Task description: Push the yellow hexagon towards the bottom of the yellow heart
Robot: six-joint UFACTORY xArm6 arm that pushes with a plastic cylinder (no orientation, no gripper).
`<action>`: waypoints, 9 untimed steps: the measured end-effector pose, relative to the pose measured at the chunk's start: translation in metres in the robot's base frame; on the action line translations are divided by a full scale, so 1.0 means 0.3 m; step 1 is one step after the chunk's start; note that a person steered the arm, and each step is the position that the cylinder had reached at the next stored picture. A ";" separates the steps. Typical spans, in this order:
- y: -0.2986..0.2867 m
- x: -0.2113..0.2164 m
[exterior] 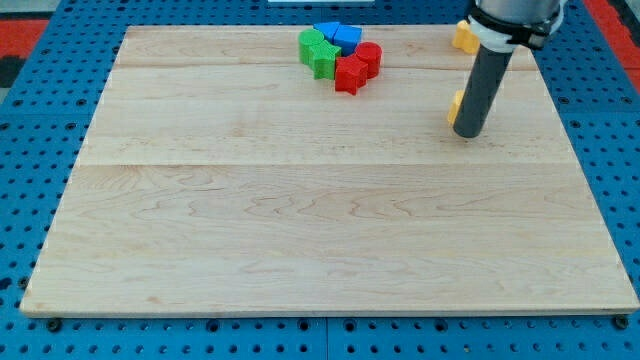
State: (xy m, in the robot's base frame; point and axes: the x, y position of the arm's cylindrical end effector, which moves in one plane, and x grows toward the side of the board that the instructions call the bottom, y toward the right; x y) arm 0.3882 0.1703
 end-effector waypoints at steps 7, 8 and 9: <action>0.052 -0.260; 0.067 -0.312; 0.075 -0.380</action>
State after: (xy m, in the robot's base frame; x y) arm 0.2740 0.1928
